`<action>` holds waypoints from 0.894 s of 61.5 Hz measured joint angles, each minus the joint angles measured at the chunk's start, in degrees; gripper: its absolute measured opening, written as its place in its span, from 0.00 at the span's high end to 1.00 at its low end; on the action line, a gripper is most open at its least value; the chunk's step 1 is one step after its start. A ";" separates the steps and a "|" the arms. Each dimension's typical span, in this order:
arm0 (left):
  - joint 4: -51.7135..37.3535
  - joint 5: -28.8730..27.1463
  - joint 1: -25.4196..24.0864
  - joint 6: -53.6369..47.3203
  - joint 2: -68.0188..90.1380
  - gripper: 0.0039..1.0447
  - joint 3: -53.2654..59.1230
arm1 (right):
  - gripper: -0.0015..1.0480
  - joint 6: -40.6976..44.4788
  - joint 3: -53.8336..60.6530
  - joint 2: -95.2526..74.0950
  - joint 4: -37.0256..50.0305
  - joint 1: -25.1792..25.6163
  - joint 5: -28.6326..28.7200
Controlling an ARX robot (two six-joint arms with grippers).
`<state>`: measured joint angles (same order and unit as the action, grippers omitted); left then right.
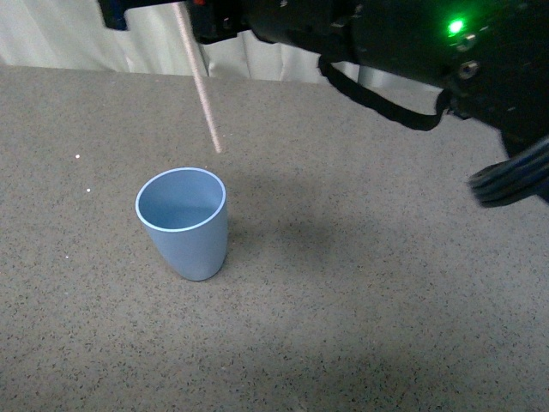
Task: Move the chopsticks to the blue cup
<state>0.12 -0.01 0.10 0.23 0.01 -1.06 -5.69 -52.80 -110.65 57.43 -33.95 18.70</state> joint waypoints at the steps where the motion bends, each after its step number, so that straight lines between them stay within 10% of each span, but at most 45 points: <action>1: 0.00 0.00 0.00 0.00 0.00 0.06 0.00 | 0.99 -0.07 -0.17 -0.31 0.24 -0.17 0.04; 36: 0.00 0.00 0.00 0.00 0.00 0.06 0.00 | 0.99 -1.11 -3.76 -13.42 4.33 -3.58 0.96; 55: 0.00 0.00 0.00 0.00 0.00 0.06 0.00 | 0.37 -1.99 -1.68 -11.43 4.76 -3.21 1.64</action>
<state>0.12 -0.01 0.10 0.23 0.01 -1.06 -7.68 -54.48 -122.08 62.19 -37.17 20.34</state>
